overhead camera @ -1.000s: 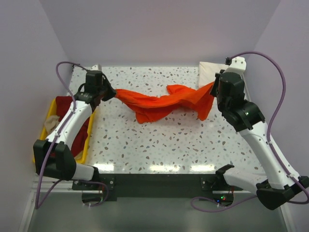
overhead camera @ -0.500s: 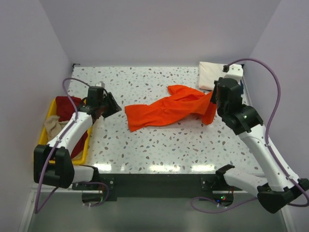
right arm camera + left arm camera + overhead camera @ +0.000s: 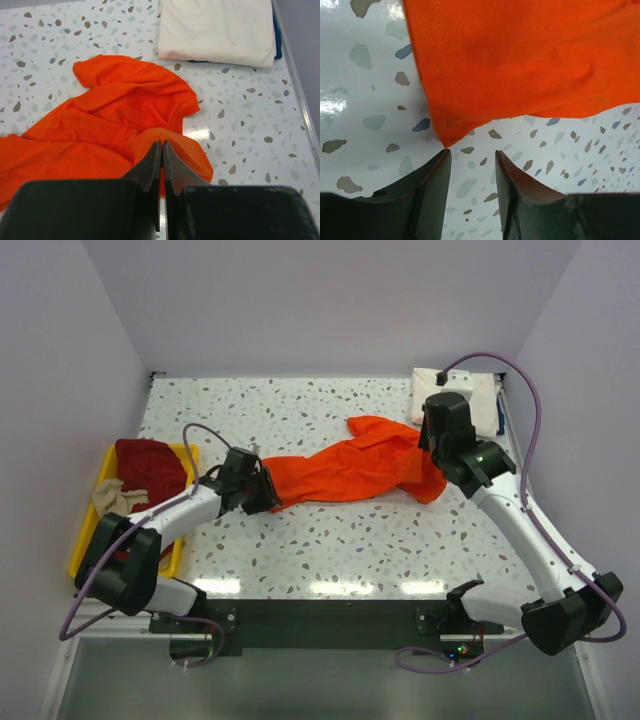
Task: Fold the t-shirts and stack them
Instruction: Flatten the tshirt out
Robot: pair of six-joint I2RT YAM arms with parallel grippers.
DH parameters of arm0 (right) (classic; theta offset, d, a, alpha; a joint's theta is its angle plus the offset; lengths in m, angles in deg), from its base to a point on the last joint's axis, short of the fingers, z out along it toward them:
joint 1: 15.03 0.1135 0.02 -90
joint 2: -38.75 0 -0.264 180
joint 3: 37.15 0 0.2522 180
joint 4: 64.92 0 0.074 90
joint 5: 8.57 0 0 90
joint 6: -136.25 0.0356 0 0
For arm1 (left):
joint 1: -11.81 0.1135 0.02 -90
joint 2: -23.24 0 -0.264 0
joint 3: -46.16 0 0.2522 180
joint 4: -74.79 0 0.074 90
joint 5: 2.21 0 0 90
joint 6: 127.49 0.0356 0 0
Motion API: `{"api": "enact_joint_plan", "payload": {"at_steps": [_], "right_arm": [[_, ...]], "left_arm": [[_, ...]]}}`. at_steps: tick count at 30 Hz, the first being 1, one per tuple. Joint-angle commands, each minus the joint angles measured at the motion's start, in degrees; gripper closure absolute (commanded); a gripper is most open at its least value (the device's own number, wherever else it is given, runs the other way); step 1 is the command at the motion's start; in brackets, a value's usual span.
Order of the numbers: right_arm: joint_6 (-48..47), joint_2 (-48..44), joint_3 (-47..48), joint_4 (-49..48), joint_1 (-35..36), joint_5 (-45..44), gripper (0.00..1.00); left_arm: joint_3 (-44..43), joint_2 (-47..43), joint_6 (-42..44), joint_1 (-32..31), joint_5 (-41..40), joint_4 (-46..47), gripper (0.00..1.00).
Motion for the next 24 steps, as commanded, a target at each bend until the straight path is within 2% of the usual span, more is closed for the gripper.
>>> {"api": "enact_joint_plan", "payload": {"at_steps": [1, 7, 13, 14, 15, 17, 18, 20, 24], "right_arm": [[0.96, -1.38, 1.12, -3.21, -0.4, 0.61, 1.0], [1.4, -2.52, 0.69, -3.12, -0.4, 2.19, 1.0], [1.66, -3.32, 0.25, -3.21, -0.31, 2.55, 1.0], [1.66, -3.66, 0.33, -3.04, -0.31, 2.55, 1.0], [1.58, -3.75, 0.42, -2.86, -0.31, 2.46, 1.0], [1.32, -4.28, 0.6, -2.42, -0.4, 2.11, 1.0], [1.14, -4.8, 0.94, -2.16, -0.31, 1.76, 1.0], [0.61, -5.33, 1.38, -1.28, -0.31, 0.71, 1.0], [0.0, -7.09, 2.7, 0.91, -0.49, -2.02, 1.0]], "left_arm": [[1.11, 2.14, -2.25, -0.92, -3.9, 4.1, 0.54], [-0.3, 5.13, -2.25, -1.36, -6.37, 4.8, 0.51], [-3.19, 10.14, -2.08, -1.54, -6.11, 6.56, 0.53], [-3.72, 10.41, -1.9, -1.54, -6.37, 6.3, 0.58], [-4.34, 10.15, -1.64, -1.54, -6.37, 5.25, 0.73], [-6.01, 8.23, -0.85, -1.54, -6.98, 4.02, 0.85], [-6.62, 7.26, -0.5, -1.54, -8.55, 2.19, 0.95], [-8.55, 4.28, 0.99, -1.54, -9.35, -0.19, 1.0], [-11.89, -1.7, 3.37, -0.75, -11.64, -9.16, 1.0]]}}
